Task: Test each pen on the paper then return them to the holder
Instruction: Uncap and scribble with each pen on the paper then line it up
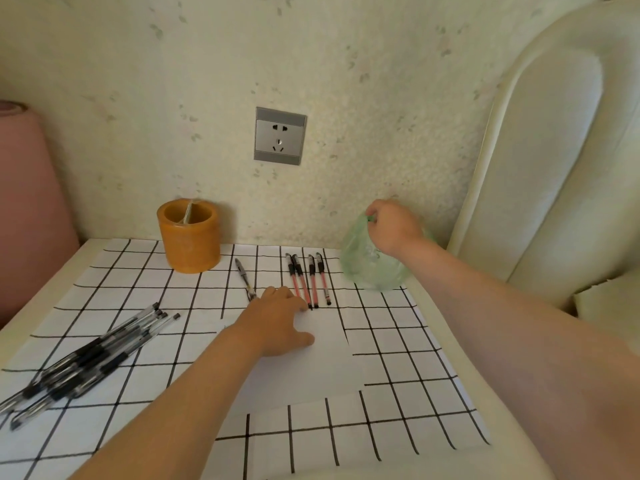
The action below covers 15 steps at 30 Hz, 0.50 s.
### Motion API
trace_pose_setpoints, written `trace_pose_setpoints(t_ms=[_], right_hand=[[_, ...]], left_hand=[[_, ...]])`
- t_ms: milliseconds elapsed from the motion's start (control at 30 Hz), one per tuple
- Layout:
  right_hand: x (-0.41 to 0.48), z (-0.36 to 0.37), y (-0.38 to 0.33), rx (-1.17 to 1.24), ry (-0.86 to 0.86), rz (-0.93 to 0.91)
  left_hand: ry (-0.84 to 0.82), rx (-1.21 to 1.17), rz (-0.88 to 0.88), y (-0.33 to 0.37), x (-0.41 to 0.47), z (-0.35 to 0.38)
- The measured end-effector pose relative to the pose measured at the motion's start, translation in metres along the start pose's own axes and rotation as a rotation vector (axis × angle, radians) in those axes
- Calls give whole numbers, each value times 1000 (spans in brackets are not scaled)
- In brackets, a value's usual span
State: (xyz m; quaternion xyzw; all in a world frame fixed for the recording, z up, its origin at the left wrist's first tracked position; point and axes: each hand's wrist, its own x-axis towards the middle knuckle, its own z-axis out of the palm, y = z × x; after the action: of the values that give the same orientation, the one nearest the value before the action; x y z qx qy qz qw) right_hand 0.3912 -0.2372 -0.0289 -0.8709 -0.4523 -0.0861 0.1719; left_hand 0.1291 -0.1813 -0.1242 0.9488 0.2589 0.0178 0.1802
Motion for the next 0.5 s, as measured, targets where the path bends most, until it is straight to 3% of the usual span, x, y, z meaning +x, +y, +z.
trace_pose_setpoints(t_ms=[133, 500], right_hand=[[-17, -3, -35, 64, -1, -93], [-90, 30, -152, 172, -314, -332]], left_hand=[[70, -71, -3, -4, -7, -7], [178, -83, -150, -48, -68, -47]])
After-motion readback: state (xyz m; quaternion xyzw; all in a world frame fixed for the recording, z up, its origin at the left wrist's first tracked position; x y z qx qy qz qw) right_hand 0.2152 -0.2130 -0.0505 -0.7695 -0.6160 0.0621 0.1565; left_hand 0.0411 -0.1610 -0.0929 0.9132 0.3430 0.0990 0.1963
